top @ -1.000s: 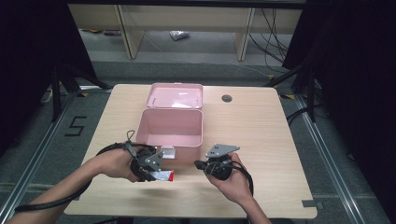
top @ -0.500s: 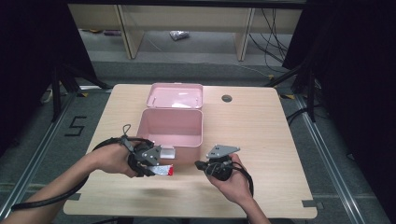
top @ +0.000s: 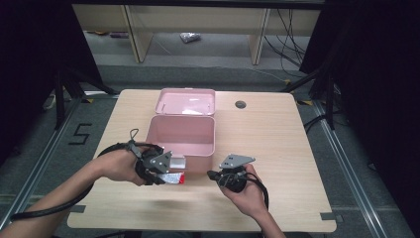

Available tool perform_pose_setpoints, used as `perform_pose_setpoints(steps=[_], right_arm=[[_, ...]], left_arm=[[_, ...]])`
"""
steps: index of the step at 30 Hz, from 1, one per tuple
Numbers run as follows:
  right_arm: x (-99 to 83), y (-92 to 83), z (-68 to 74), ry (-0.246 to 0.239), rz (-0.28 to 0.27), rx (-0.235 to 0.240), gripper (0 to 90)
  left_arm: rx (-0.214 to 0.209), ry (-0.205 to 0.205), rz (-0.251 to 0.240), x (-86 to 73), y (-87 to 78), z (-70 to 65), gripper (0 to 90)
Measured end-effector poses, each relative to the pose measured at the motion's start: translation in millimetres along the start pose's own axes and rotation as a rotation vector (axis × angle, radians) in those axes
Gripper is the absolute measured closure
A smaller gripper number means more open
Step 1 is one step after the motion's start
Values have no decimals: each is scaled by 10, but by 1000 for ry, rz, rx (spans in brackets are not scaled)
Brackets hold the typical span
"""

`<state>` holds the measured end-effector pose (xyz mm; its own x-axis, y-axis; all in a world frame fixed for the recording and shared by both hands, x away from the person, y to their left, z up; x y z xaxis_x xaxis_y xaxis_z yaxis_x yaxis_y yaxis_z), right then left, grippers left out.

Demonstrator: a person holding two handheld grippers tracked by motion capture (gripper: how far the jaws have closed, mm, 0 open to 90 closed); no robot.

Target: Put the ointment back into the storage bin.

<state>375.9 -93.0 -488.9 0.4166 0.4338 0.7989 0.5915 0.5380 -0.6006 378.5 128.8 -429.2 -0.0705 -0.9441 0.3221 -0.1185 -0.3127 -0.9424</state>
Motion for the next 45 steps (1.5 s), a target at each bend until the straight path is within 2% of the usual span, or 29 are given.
perform_pose_setpoints(steps=[1, 3, 6, 10, 15, 22, 25, 28, 32, 33, 34, 38, 45], right_arm=[[1, -1, -12, -9, -5, -6, 900], [-4, -10, -23, -7, -2, -14, 900], [-15, -23, -7, 24, 9, -6, 900], [-15, -17, -36, -4, -4, -12, 900], [-20, -21, -34, 8, -2, -8, 900], [-23, -24, -44, 1, -7, -15, 900], [-33, -26, -33, 18, 3, -13, 900], [-34, -28, -17, 28, 10, -6, 900], [-28, -21, -22, 20, -3, -13, 900], [-25, -22, -39, 2, -6, -15, 900], [-29, -24, -29, 19, 2, -12, 900], [-33, -29, -17, 33, 11, -6, 900], [-25, -26, -25, 22, 1, -10, 900]], left_arm=[[-5, -8, -1, 0, -4, -4, 705], [3, 4, -4, 13, -13, 8, 704], [0, 0, -14, 26, -15, 1, 704], [4, 5, -13, 36, -33, 10, 705], [6, 1, -15, 42, -61, 14, 704], [31, 19, -22, 45, -147, 42, 705], [41, 17, -29, 46, -202, 52, 704], [44, 20, -17, 43, -236, 60, 704], [49, 19, -20, 46, -260, 76, 705], [51, 18, -21, 48, -265, 80, 704], [52, 18, -19, 48, -271, 84, 704], [54, 23, -14, 58, -290, 93, 704], [64, 27, -8, 69, -339, 121, 705]])
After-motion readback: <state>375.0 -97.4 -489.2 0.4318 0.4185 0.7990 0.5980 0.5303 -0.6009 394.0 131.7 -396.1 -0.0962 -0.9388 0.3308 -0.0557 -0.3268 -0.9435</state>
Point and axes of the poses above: each handheld gripper's, and its own axes: y roughly forward along the jaws, x roughly out of its top, z roughly to its left, the point moved 5 cm from there along y, roughly forward along the jaws, and after that the axes turned 12 degrees about -x, right-handed, at the moved point
